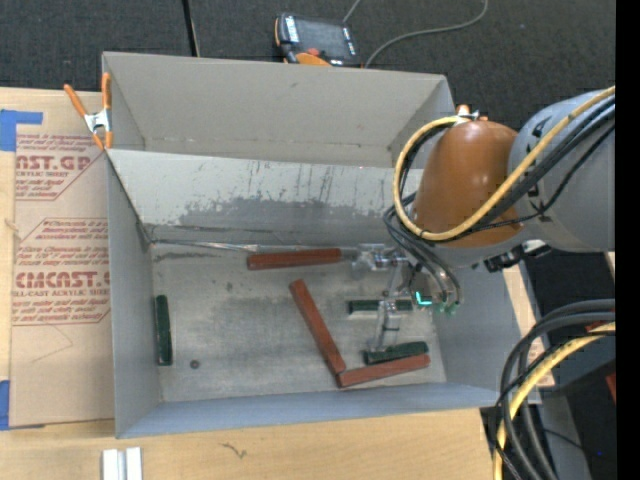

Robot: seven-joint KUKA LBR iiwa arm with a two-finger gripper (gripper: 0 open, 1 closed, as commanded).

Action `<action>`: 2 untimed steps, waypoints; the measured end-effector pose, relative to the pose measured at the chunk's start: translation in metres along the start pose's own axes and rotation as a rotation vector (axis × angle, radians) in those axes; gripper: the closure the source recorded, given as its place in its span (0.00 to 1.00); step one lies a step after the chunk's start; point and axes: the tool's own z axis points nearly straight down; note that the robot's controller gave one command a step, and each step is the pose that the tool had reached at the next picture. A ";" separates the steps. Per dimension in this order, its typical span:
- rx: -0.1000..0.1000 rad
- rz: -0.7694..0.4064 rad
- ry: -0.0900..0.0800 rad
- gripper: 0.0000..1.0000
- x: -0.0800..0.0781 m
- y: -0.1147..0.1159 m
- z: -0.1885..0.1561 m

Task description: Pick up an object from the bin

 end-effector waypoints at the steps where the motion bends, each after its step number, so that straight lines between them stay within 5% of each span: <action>1: 0.001 -0.029 0.000 0.00 0.006 -0.054 0.083; 2: 0.001 -0.034 -0.005 1.00 0.002 -0.052 0.076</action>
Offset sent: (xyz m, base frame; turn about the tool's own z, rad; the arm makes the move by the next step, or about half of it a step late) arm -0.0038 -0.0520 -0.0788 -0.0329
